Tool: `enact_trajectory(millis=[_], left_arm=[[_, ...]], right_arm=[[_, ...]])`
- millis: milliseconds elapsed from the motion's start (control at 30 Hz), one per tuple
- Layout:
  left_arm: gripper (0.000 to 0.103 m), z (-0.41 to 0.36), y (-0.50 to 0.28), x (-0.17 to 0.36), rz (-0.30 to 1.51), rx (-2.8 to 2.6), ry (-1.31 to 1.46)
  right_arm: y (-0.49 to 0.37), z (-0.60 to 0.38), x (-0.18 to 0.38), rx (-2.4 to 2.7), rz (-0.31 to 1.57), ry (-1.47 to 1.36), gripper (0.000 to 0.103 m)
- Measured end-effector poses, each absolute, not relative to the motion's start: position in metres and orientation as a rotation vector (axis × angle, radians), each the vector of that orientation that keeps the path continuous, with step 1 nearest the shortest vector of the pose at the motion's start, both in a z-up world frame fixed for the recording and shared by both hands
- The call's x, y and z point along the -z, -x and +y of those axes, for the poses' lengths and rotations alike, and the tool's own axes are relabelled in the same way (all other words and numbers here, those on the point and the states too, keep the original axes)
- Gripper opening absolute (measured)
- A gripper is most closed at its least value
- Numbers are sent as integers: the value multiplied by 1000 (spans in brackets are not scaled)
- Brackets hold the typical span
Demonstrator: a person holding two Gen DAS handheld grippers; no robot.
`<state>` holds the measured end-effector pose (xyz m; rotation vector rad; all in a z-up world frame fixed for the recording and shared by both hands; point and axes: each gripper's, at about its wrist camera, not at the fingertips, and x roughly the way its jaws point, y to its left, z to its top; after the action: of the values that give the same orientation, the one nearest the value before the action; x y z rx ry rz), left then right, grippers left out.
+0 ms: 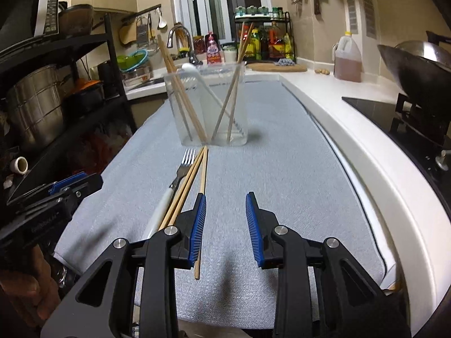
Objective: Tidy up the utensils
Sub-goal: 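Move both open tools back down to the remaining utensils on the cloth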
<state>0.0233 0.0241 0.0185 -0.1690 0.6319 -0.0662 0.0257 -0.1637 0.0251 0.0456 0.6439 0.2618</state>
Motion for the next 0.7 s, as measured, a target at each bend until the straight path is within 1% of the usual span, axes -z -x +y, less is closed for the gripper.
enact_trajectory(millis=[200,533,600,633,700], left_arm=[[34,5,-31,6,719,138,178],[27,-16,-39,24,764,164,148],[27,-20,-39,27,775,173,130],[27,-22,-40,29,789,175,116],[26,-24,-39,31,794,162,95]], right_arm=[[-33,-150,6,-314,736,-37,29],[-31,-138,28,-341,769,-16,25],[-31,-135,31,-346,778,-1,20],[-32,-134,33,-345,785,9,20],[-31,-134,35,-339,778,19,12]])
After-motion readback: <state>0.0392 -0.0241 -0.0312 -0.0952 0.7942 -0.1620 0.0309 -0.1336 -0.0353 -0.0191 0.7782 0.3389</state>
